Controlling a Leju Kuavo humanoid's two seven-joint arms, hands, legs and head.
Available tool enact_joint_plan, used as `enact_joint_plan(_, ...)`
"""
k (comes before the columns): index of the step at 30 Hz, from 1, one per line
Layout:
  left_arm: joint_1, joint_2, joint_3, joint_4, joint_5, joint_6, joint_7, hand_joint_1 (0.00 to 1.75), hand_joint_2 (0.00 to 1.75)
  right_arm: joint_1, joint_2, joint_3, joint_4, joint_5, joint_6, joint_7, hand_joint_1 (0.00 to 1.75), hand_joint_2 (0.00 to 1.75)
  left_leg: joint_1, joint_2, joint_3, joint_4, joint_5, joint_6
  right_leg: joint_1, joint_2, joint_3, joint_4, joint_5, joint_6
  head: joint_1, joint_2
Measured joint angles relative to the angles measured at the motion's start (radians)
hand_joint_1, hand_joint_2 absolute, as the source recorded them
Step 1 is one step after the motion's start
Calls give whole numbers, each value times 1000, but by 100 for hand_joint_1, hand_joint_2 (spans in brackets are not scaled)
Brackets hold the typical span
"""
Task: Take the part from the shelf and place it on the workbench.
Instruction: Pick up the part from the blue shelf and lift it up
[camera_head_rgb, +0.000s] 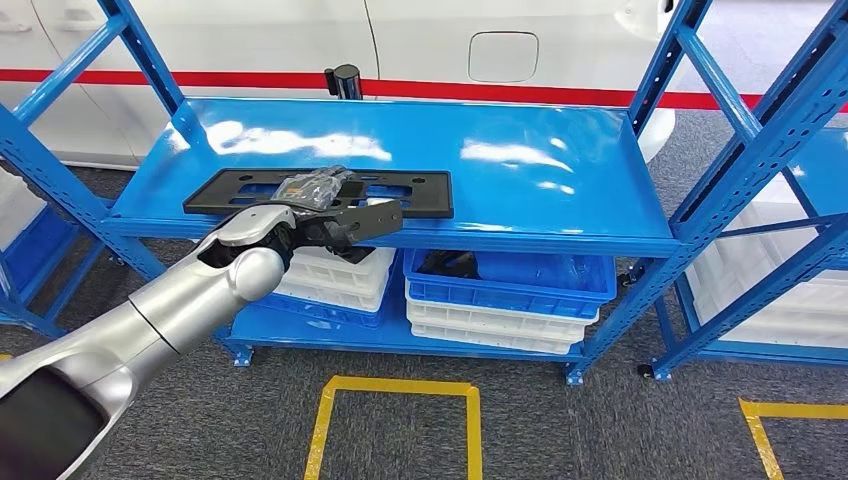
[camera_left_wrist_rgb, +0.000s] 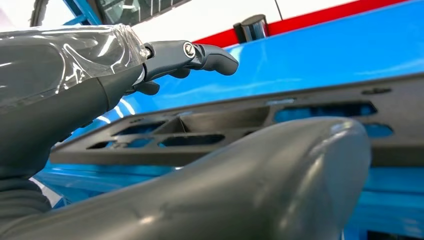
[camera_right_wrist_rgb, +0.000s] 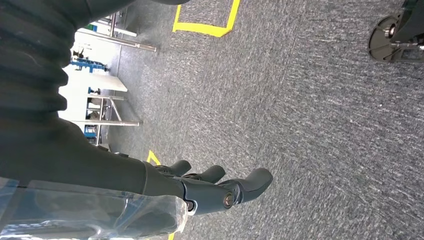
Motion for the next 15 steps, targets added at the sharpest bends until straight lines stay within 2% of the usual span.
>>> enact_joint_plan(15, 19, -17, 0, 45, -33, -18, 52, 0, 0, 0, -3, 9, 0, -3, 0, -1, 0, 175, 0, 0, 0, 0, 0, 0, 0, 0, 0, 0, 0, 0, 0, 0)
